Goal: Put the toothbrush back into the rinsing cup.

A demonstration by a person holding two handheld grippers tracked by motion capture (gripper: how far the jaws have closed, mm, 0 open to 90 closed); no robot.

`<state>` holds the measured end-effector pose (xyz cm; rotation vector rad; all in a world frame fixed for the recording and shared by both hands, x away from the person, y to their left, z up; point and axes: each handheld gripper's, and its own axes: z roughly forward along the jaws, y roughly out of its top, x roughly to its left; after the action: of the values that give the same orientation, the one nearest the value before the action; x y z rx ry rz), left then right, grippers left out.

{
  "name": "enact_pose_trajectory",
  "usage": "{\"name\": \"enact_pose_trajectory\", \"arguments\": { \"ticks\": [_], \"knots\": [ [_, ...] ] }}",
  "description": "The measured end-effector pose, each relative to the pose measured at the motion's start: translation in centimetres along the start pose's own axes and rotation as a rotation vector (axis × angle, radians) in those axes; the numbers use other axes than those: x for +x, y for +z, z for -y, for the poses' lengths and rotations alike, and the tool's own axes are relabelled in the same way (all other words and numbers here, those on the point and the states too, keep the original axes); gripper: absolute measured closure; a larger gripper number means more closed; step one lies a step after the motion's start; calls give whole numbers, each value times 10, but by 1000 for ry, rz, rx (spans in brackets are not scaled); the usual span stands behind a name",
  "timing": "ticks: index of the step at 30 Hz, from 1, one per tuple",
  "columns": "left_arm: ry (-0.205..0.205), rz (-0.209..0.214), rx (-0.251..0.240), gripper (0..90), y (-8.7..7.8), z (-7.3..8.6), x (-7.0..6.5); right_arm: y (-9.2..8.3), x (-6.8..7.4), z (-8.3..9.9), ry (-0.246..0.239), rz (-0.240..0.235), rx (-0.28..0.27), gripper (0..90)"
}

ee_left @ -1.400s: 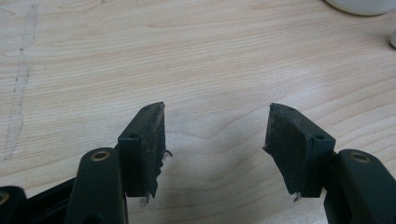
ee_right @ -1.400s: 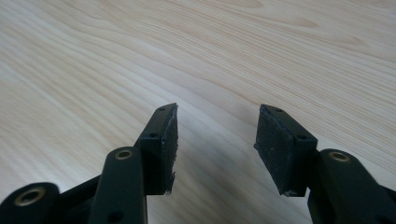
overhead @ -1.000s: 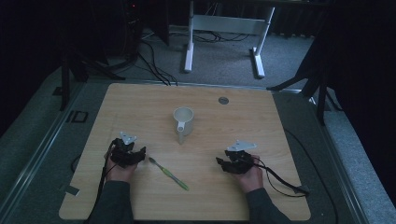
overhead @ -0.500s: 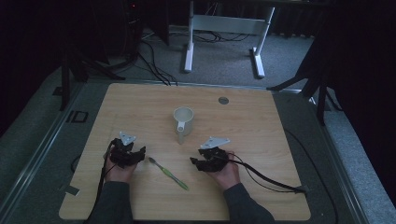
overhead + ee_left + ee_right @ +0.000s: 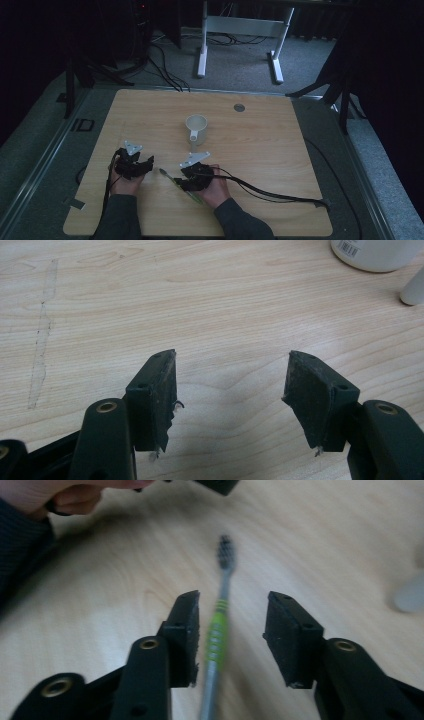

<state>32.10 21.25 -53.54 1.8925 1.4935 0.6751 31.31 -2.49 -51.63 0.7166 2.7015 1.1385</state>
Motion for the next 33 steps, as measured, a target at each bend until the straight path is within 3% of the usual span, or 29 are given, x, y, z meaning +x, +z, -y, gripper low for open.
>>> {"name": "enact_pose_trajectory", "arguments": {
  "ticks": [11, 33],
  "knots": [
    [0, -2, 4, 387, 0, 0, 0, 16, 5, 14, -25, 10, 73, 620],
    [3, -1, 8, 387, 1, 0, 0, 22, 6, 18, -52, 35, 117, 701]
  ]
}}
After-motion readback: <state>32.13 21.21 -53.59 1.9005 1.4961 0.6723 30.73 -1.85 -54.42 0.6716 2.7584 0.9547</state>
